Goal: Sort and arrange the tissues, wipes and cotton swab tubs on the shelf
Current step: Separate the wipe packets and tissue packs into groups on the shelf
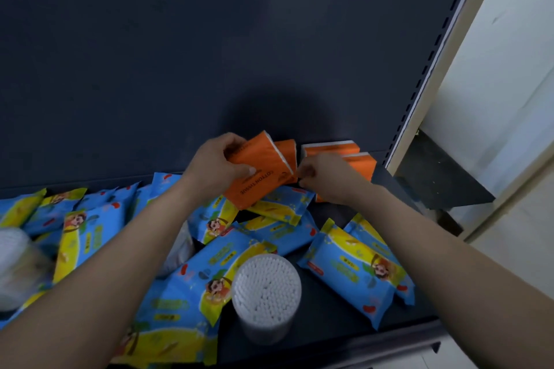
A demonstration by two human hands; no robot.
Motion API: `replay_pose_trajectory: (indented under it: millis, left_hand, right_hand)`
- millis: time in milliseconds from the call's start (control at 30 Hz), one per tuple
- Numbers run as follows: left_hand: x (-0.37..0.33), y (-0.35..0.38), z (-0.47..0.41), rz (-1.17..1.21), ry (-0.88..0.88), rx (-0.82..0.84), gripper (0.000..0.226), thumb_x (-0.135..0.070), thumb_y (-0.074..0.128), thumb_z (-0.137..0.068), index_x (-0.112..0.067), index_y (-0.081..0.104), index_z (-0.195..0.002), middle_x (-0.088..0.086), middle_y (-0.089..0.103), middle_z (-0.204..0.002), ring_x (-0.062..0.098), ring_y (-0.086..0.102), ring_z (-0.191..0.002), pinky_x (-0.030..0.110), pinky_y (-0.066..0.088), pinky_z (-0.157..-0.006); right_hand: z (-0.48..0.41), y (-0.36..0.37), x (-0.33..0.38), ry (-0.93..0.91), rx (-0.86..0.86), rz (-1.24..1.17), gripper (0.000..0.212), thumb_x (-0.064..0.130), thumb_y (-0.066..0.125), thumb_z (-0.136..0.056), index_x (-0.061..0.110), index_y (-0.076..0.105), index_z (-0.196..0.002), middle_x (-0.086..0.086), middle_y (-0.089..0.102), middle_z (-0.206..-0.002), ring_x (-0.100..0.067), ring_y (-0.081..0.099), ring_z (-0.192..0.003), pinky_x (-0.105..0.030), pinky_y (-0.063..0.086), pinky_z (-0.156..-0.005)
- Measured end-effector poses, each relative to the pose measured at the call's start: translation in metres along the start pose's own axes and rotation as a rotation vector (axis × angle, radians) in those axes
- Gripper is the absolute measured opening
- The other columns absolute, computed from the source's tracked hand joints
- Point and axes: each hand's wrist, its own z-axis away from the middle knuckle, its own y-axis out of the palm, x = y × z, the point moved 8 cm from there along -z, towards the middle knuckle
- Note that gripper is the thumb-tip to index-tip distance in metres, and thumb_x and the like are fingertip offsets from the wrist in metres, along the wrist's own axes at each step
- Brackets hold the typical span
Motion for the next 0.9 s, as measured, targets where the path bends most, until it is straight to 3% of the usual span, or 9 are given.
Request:
replay_pose_trajectory:
  millis: [133,300,433,500,567,667,800,900]
  left_hand:
    - [0.005,-0.004,0.001,-0.053,0.023,0.008,0.036,-0.011,0.074,-0.075,-0.019,0.058,-0.106,-0.006,0.059,-0.095,0.007,0.056,-0.081,0.016,0.044,-0.066]
    - [0.013,-0.014,0.002,-0.067,0.007,-0.003,0.037,-0.014,0.074,-0.076,-0.022,0.056,-0.108,-0.011,0.057,-0.091,0.001,0.055,-0.077,0.015,0.040,-0.061]
    - [0.014,-0.014,0.000,-0.094,0.016,0.007,0.038,-0.015,0.074,-0.076,-0.020,0.059,-0.111,-0.010,0.058,-0.091,0.001,0.055,-0.078,0.016,0.042,-0.062]
    - [0.012,-0.012,-0.002,-0.120,0.023,0.018,0.039,-0.016,0.074,-0.076,-0.020,0.059,-0.112,-0.006,0.060,-0.096,0.005,0.057,-0.080,0.017,0.043,-0.065]
    - [0.010,-0.009,-0.006,-0.149,0.033,0.028,0.040,-0.015,0.073,-0.077,-0.018,0.059,-0.114,-0.003,0.060,-0.099,0.012,0.058,-0.085,0.017,0.044,-0.066]
    - [0.007,-0.003,-0.013,-0.182,0.044,0.052,0.041,-0.015,0.072,-0.078,-0.016,0.058,-0.117,-0.001,0.060,-0.103,0.014,0.057,-0.088,0.019,0.042,-0.066]
    - [0.008,0.013,-0.023,-0.230,0.035,0.072,0.042,-0.017,0.071,-0.078,-0.016,0.057,-0.118,0.003,0.059,-0.108,0.019,0.057,-0.096,0.028,0.041,-0.075]
    - [0.009,0.019,-0.029,-0.280,0.022,0.017,0.048,-0.020,0.073,-0.077,-0.018,0.057,-0.122,0.003,0.043,-0.116,0.023,0.045,-0.113,0.033,0.040,-0.091]
  right_hand:
    - [-0.004,0.045,0.002,0.052,0.286,0.089,0.048,0.043,0.060,-0.088,0.003,0.061,-0.115,-0.012,0.064,-0.113,-0.027,0.058,-0.105,-0.041,0.048,-0.092]
    - [-0.009,0.061,0.003,0.109,0.405,0.025,0.049,0.049,0.057,-0.088,0.006,0.056,-0.112,-0.010,0.061,-0.108,-0.025,0.056,-0.103,-0.035,0.039,-0.095]
    - [-0.013,0.049,-0.001,0.183,0.332,-0.202,0.038,0.030,0.066,-0.086,0.000,0.062,-0.108,-0.012,0.065,-0.105,-0.025,0.061,-0.095,-0.035,0.049,-0.082]
    - [-0.012,0.042,-0.001,0.256,0.332,-0.440,0.023,0.015,0.064,-0.086,-0.001,0.065,-0.103,-0.011,0.064,-0.093,-0.021,0.061,-0.079,-0.028,0.053,-0.062]
    - [-0.012,0.029,-0.003,0.354,0.303,-0.603,0.005,0.006,0.061,-0.084,0.003,0.062,-0.081,-0.010,0.052,-0.075,-0.018,0.050,-0.060,-0.023,0.043,-0.046]
    - [-0.013,0.003,-0.010,0.428,0.211,-0.594,0.030,0.002,0.056,-0.079,0.012,0.037,-0.060,-0.005,0.032,-0.060,-0.017,0.031,-0.050,-0.025,0.030,-0.044]
    - [-0.007,-0.019,-0.021,0.455,0.185,-0.486,0.027,0.000,0.053,-0.072,0.013,0.034,-0.058,-0.004,0.027,-0.060,-0.017,0.025,-0.054,-0.027,0.023,-0.048]
    - [-0.001,-0.028,-0.030,0.457,0.190,-0.453,0.027,-0.002,0.053,-0.069,0.013,0.035,-0.053,-0.005,0.029,-0.061,-0.018,0.025,-0.055,-0.028,0.022,-0.051]
